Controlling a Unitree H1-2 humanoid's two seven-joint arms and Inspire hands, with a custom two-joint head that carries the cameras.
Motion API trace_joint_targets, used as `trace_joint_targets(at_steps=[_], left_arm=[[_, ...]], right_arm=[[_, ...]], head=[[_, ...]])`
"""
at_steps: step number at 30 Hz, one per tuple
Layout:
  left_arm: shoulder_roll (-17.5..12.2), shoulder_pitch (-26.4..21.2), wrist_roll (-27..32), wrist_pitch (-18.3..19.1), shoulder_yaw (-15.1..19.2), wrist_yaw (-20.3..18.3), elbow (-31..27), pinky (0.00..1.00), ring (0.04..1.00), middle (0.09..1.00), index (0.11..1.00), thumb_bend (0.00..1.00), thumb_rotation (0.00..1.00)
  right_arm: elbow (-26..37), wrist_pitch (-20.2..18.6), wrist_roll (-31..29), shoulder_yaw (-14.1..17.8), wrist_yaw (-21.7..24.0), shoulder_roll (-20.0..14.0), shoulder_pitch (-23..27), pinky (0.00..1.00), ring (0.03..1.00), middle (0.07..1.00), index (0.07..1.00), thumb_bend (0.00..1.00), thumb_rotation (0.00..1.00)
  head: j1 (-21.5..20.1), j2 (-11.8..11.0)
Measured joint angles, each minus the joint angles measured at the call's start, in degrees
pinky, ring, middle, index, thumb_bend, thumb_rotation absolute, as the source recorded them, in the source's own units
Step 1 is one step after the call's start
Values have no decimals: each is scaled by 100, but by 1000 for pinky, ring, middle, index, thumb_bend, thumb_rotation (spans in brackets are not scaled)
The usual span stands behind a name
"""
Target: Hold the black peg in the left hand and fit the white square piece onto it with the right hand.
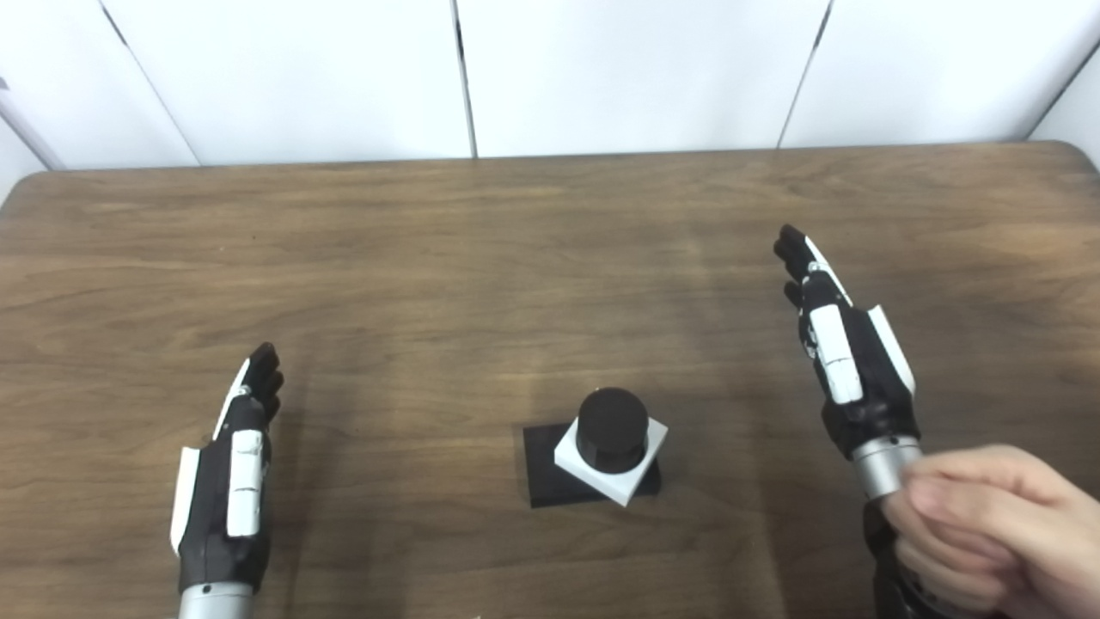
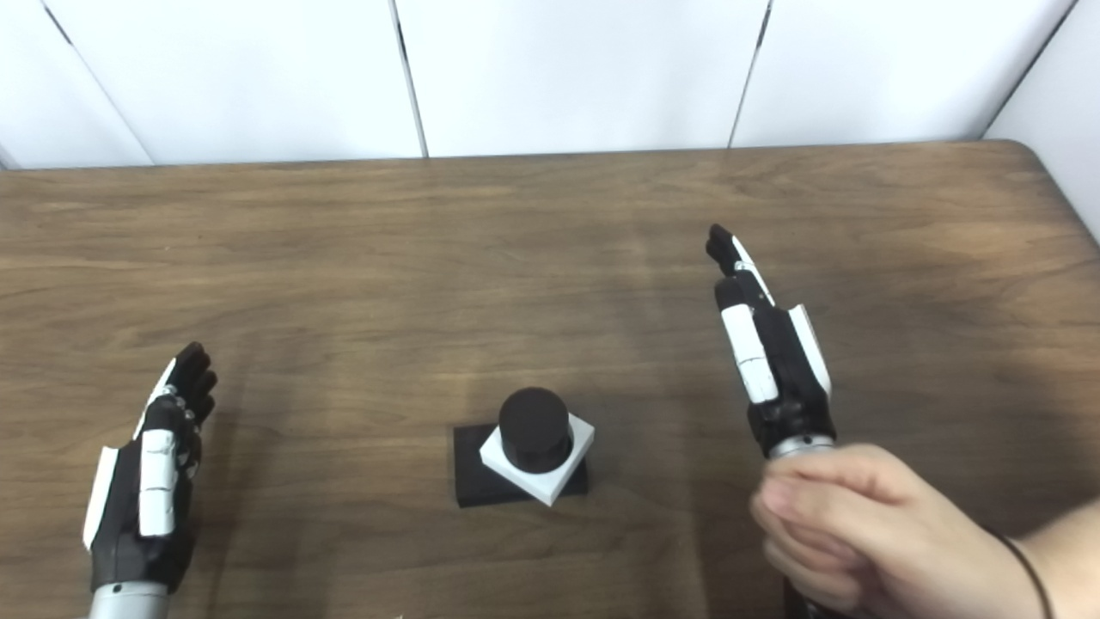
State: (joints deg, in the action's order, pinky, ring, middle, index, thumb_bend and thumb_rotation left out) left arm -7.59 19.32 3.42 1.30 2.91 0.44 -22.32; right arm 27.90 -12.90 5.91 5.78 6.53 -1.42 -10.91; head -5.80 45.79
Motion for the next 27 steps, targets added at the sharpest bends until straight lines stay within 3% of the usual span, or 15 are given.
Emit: trace_joint_targets(at_steps=[27], left_arm=[[-2, 2, 2, 6, -23, 25, -1, 968, 958, 958, 941, 582, 939]], right_arm=[[2, -7, -71, 2, -27, -7, -1, 1000, 976, 941, 941, 557, 1000]], head=[[26, 44]])
